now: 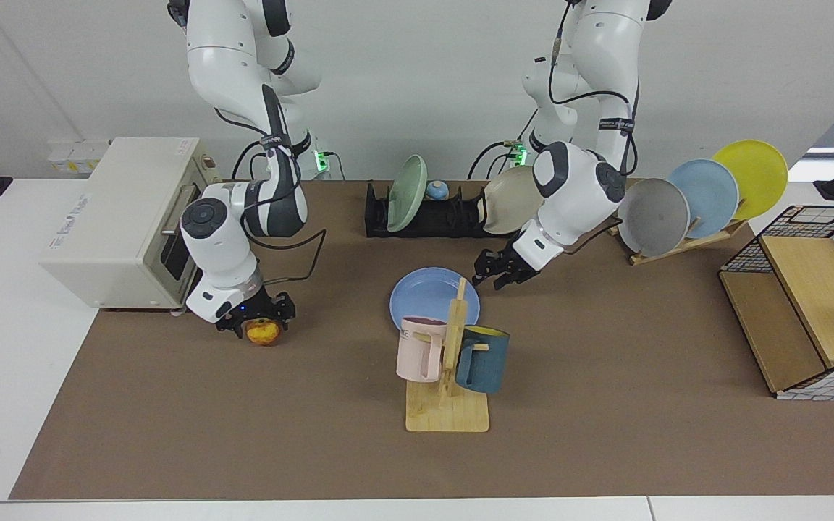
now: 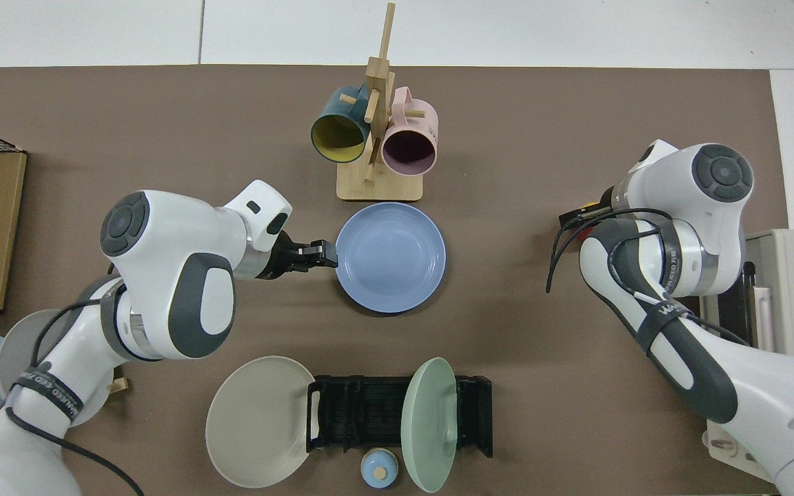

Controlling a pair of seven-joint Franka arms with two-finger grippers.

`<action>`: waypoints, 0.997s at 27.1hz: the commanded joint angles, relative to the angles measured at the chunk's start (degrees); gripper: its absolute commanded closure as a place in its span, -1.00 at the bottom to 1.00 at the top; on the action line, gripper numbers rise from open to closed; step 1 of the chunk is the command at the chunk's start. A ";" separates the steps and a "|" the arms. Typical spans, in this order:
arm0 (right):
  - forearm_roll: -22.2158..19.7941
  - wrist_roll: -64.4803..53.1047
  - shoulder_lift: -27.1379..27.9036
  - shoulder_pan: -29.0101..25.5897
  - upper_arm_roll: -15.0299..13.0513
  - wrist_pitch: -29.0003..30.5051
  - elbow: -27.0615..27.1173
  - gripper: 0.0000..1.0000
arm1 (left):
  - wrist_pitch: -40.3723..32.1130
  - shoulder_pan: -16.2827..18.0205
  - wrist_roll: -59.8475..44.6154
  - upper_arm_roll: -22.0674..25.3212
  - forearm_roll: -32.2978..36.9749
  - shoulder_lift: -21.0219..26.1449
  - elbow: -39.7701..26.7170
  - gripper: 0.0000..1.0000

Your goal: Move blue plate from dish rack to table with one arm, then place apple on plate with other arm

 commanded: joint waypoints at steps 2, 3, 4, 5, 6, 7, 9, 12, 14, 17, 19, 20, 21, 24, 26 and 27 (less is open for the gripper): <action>1.36 -2.53 -0.02 -0.59 -0.16 1.49 -1.13 -0.99 | -15.68 0.54 -10.24 0.41 16.51 -4.02 9.11 -0.19; 1.36 -2.53 -0.02 -0.59 -0.16 1.49 -1.31 -0.98 | -17.71 0.54 -10.86 0.49 18.02 -5.42 9.73 -0.19; 1.36 -2.45 -0.02 -0.50 -0.16 1.49 -1.48 -0.97 | -19.64 0.54 -10.95 0.58 18.82 -6.57 10.34 -0.19; 1.36 -2.44 -0.11 -0.50 -0.16 1.49 -1.83 -0.89 | -21.75 0.54 -11.04 0.67 19.61 -7.62 11.04 -0.19; 1.36 -2.44 -0.19 -0.50 -0.16 1.49 -2.19 -0.72 | -24.20 0.54 -10.96 0.76 19.70 -8.50 11.92 -0.20; 1.36 -2.44 -0.28 -0.50 -0.16 1.49 -2.36 -0.50 | -26.84 0.71 -10.78 0.85 19.79 -9.03 12.97 -0.20; 1.36 -2.62 -0.19 -0.76 -0.16 1.49 -2.19 0.39 | -30.89 0.72 -10.69 0.93 20.40 -9.74 15.08 -0.27; 1.45 -2.01 -0.19 -0.41 -0.16 1.40 -2.19 1.00 | -35.55 1.07 -10.08 0.93 23.21 -10.71 18.16 -0.46; 1.45 -1.92 -0.11 -0.59 -0.07 1.14 -1.84 1.00 | -38.46 1.07 -9.99 1.02 24.10 -11.32 19.39 -0.53; 2.24 -1.22 -0.19 0.11 -0.16 0.88 -0.70 1.00 | -40.48 1.07 -9.99 1.37 24.19 -12.11 21.07 -0.68; 2.42 0.97 -0.81 0.90 -0.16 0.44 0.70 1.00 | -41.45 1.33 -9.81 1.55 24.19 -12.47 22.03 -0.84; 2.42 2.38 -1.16 1.43 -0.16 0.17 1.32 1.00 | -41.80 1.68 -9.38 1.46 24.45 -12.55 22.82 -0.84; 2.42 3.87 -1.68 1.96 -0.16 -0.35 1.85 1.00 | -42.59 2.12 -8.50 1.46 24.80 -12.47 23.96 -0.85; 2.42 8.17 -3.00 4.41 -0.16 -2.46 3.43 1.00 | -45.49 2.74 -6.22 1.20 25.24 -11.59 28.00 -0.94; 2.42 11.42 -4.14 6.52 -0.16 -3.86 4.05 1.00 | -45.85 2.91 -4.81 1.55 25.15 -11.32 29.06 -0.97; 2.33 13.09 -4.50 7.75 -0.24 -4.83 4.57 1.00 | -45.85 3.35 -4.45 1.81 25.07 -11.15 29.15 -0.97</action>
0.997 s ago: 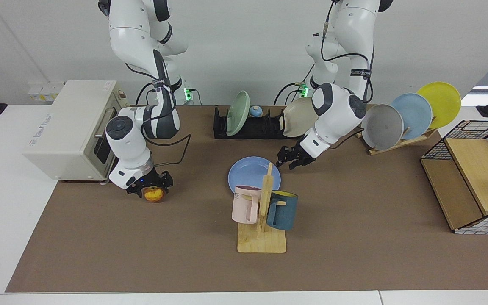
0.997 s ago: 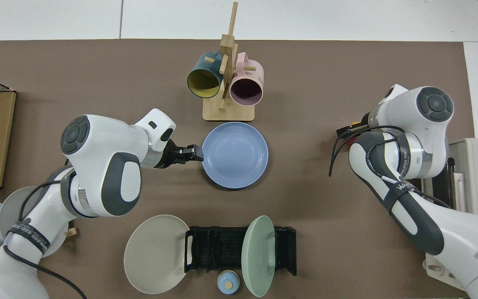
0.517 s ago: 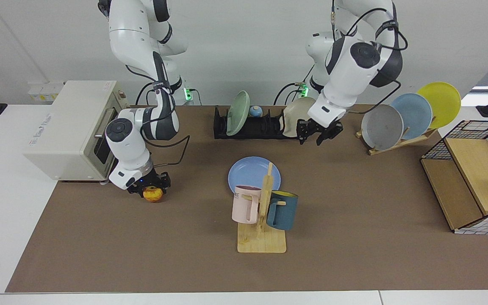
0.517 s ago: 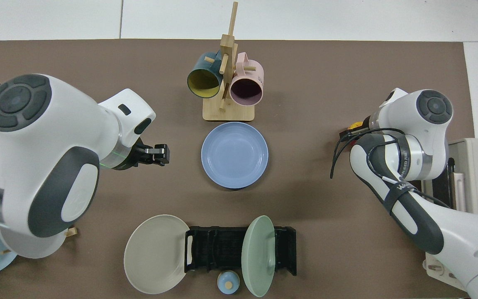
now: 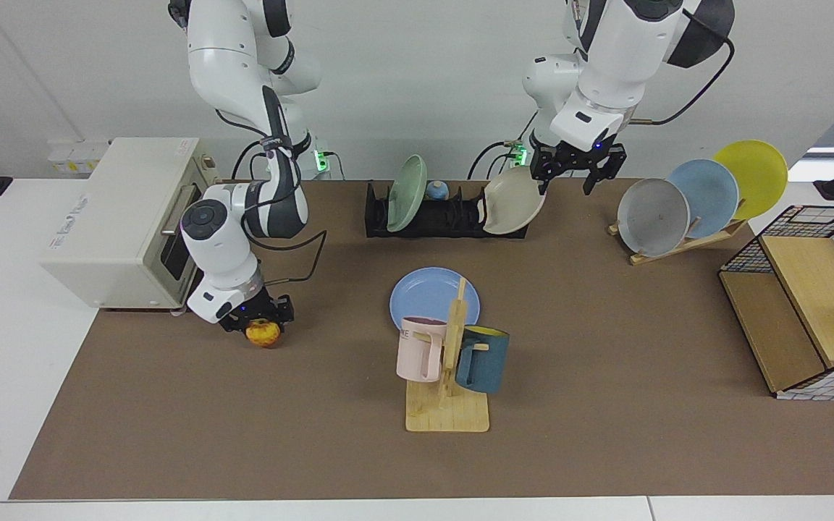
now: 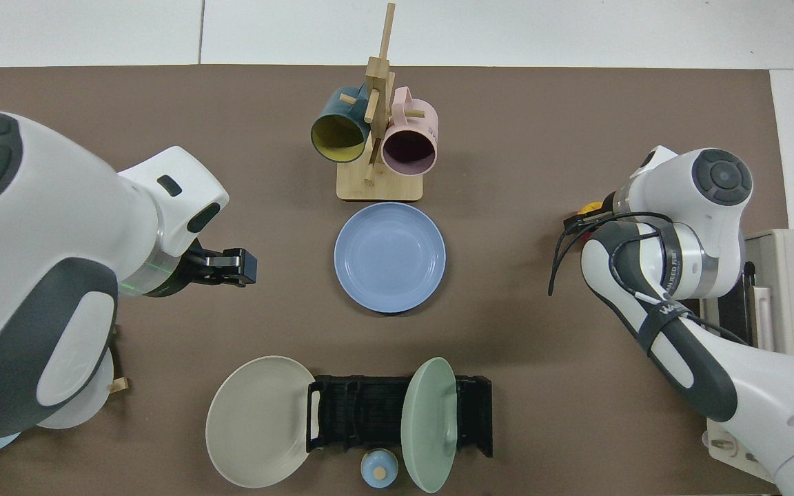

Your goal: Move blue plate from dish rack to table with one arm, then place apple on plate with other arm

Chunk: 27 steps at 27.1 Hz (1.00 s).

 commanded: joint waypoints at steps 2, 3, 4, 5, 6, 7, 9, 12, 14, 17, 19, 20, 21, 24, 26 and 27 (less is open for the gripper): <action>0.57 9.39 -3.59 6.23 -0.21 -6.20 3.49 1.00 | -3.00 1.65 3.10 0.15 1.40 1.37 4.46 -0.98; 0.22 10.45 -3.59 7.11 -0.21 -7.26 4.11 1.00 | -3.00 1.56 3.36 0.24 1.14 1.11 4.38 -0.99; -0.04 11.59 -3.59 8.25 -0.21 -7.96 4.47 1.00 | -3.09 1.65 3.54 0.24 1.14 0.84 4.03 -1.00; 0.04 12.73 -3.59 9.57 -0.21 -8.32 4.56 1.00 | -3.17 1.65 3.45 0.33 1.14 0.67 3.85 -1.00; 0.31 14.22 -3.59 11.06 -0.38 -8.15 4.56 1.00 | -3.35 1.74 3.28 0.33 1.14 0.58 3.76 -1.00; 0.48 15.63 -3.68 12.21 -0.30 -7.80 4.47 1.00 | -3.44 1.74 3.19 0.42 1.14 0.49 3.85 -1.00; 0.66 17.66 -4.20 13.53 0.05 -7.53 4.56 1.00 | -3.44 1.74 2.92 0.42 1.14 0.40 3.85 -1.00; 0.75 21.52 -4.29 16.60 0.06 -7.35 4.56 1.00 | -3.44 1.74 2.92 0.42 1.23 -0.13 3.93 -1.00; 0.84 23.37 -4.20 18.37 0.14 -7.18 4.47 1.00 | -3.44 1.82 2.84 0.59 1.23 -0.39 3.93 -1.00; 0.84 25.31 -3.33 21.08 0.41 -5.60 4.03 1.00 | -3.44 1.74 2.84 1.38 1.23 -0.48 3.93 -1.00; 1.53 26.89 -2.19 23.55 0.32 -4.90 3.68 1.00 | -3.44 1.74 2.84 1.82 1.23 -0.48 4.02 -1.00; 1.63 27.16 -1.83 24.25 0.32 -4.72 3.42 1.00 | -3.44 1.82 2.84 2.00 1.23 -0.48 4.02 -1.00; 1.63 27.16 -1.57 24.78 0.32 -4.20 2.72 1.00 | -3.44 1.82 2.84 2.52 1.23 -0.48 4.02 -1.00; 1.71 27.33 -0.69 26.10 0.32 0.36 0.87 1.00 | -3.44 1.74 2.84 3.66 1.32 -0.48 3.94 -1.00; 1.80 27.51 0.19 26.63 0.41 2.13 -0.10 1.00 | -3.44 1.74 2.84 4.28 1.32 -0.48 4.02 -1.00; 1.89 27.60 0.63 26.72 0.41 2.57 -0.10 1.00 | -3.44 1.82 2.84 4.46 1.32 -0.48 4.02 -1.00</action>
